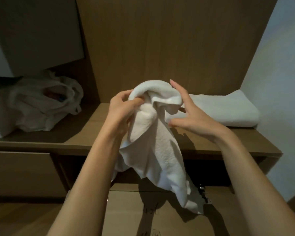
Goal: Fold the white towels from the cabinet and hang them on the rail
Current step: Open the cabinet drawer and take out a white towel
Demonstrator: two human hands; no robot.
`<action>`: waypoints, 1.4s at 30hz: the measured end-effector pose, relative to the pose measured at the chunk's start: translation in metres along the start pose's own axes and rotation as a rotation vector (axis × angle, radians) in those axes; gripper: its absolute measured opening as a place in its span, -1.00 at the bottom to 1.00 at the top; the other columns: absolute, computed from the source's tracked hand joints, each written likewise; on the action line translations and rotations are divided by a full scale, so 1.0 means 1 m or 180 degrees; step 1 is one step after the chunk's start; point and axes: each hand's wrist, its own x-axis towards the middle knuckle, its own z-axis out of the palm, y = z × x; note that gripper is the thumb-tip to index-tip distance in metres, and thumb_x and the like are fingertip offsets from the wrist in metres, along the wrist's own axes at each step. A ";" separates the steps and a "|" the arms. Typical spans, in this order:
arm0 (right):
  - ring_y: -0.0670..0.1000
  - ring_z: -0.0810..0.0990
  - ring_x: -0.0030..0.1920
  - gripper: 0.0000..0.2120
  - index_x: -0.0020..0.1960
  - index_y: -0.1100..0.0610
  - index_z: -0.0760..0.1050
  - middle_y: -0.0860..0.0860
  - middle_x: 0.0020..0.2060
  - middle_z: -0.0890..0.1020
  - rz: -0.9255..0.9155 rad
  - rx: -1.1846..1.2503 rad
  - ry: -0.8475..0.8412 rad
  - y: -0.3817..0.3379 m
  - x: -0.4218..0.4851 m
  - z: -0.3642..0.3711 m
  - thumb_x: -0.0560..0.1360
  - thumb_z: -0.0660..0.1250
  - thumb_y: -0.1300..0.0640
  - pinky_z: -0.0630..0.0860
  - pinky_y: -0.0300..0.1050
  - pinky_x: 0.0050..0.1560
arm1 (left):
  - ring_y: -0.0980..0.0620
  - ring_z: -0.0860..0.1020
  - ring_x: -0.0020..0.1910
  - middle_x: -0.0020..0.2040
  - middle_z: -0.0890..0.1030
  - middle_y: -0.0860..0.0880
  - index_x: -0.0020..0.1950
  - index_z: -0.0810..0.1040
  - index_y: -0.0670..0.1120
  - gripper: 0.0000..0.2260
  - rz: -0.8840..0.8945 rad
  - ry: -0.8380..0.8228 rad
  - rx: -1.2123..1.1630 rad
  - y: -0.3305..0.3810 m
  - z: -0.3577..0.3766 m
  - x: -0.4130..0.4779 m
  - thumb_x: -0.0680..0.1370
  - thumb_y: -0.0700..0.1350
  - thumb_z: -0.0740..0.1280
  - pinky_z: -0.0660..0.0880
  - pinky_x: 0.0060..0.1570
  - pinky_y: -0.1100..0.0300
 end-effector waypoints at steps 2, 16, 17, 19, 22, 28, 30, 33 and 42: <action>-0.04 0.01 0.54 0.12 0.44 -0.43 -0.21 -0.20 0.53 -0.10 -0.0152 -0.0069 -0.0106 -0.010 0.006 0.016 0.30 0.59 -0.01 0.23 -0.03 0.42 | 0.05 0.62 -0.15 0.04 0.61 -0.12 0.24 0.52 -0.14 -0.67 -0.0152 -0.0179 -0.0548 0.007 0.001 0.000 0.48 -0.33 0.33 0.55 -0.29 0.25; -0.17 0.49 0.17 -0.30 0.43 -0.09 0.01 -0.12 0.23 0.39 -0.0314 0.0590 0.2242 0.001 0.012 -0.008 0.51 0.37 0.27 0.51 -0.36 0.01 | 0.18 0.11 0.48 0.58 -0.05 0.11 0.48 -0.20 0.38 0.16 0.0365 -0.1892 0.0945 -0.058 0.016 -0.007 0.22 0.10 0.63 0.21 0.41 0.07; -0.17 0.50 0.16 -0.28 0.44 -0.07 0.00 -0.12 0.22 0.38 -0.0310 0.0689 0.2325 -0.001 0.012 -0.009 0.51 0.36 0.29 0.51 -0.37 0.01 | 0.24 0.07 0.48 0.57 -0.07 0.18 0.50 -0.21 0.33 0.18 0.0408 -0.2056 0.1024 -0.070 0.024 -0.011 0.22 0.07 0.63 0.19 0.41 0.13; -0.12 0.49 0.23 -0.26 0.45 -0.08 -0.01 -0.07 0.28 0.38 -0.0259 0.1014 0.2426 -0.005 0.013 -0.013 0.51 0.36 0.31 0.53 -0.24 0.14 | 0.32 0.14 0.44 0.53 0.04 0.27 0.52 -0.16 0.29 0.16 0.0525 -0.2252 0.1177 -0.091 0.040 -0.019 0.22 0.05 0.64 0.25 0.30 0.39; -0.06 0.45 0.31 -0.29 0.43 -0.16 0.02 -0.03 0.39 0.34 -0.0149 0.1529 0.2486 -0.003 0.012 -0.018 0.53 0.34 0.31 0.52 -0.04 0.26 | 0.31 0.36 0.31 0.34 0.37 0.22 0.52 0.11 0.06 -0.03 0.0341 -0.1945 0.1116 -0.107 0.053 -0.025 0.27 -0.03 0.62 0.35 -0.04 0.62; -0.18 0.39 0.21 -0.34 0.47 -0.16 0.19 -0.09 0.38 0.36 0.0171 0.0787 0.2927 0.033 0.004 -0.027 0.51 0.39 0.21 0.43 -0.31 0.15 | 0.18 0.59 -0.09 -0.06 0.63 0.15 0.06 0.54 0.13 -0.75 -0.0285 -0.1321 0.1008 -0.092 0.028 -0.011 0.45 -0.07 0.48 0.48 -0.27 0.40; -0.19 0.38 0.17 -0.37 0.46 -0.15 0.25 -0.10 0.36 0.36 0.0281 0.0467 0.2814 0.046 0.003 -0.031 0.50 0.41 0.18 0.38 -0.43 0.03 | 0.11 0.64 -0.11 -0.09 0.67 0.08 0.05 0.58 0.12 -0.79 -0.0432 -0.0984 0.0672 -0.080 0.015 0.000 0.46 -0.10 0.45 0.53 -0.24 0.28; -0.09 0.43 0.23 -0.35 0.44 -0.19 0.28 -0.10 0.32 0.40 0.0498 0.0566 0.2382 0.059 0.006 -0.026 0.47 0.45 0.17 0.50 -0.14 0.19 | 0.07 0.65 -0.10 -0.11 0.69 0.06 0.02 0.62 0.09 -0.80 -0.0382 -0.0570 0.0364 -0.062 0.005 0.014 0.46 -0.16 0.43 0.57 -0.14 0.17; -0.13 0.45 0.19 -0.41 0.41 -0.13 0.33 -0.06 0.30 0.44 0.0931 0.0334 0.1537 -0.006 0.050 -0.052 0.46 0.47 0.08 0.43 -0.38 0.01 | 0.10 0.59 -0.02 -0.01 0.64 0.03 0.12 0.60 -0.02 -0.75 -0.0704 -0.0371 0.0595 0.043 -0.003 0.047 0.45 -0.16 0.46 0.52 -0.18 0.28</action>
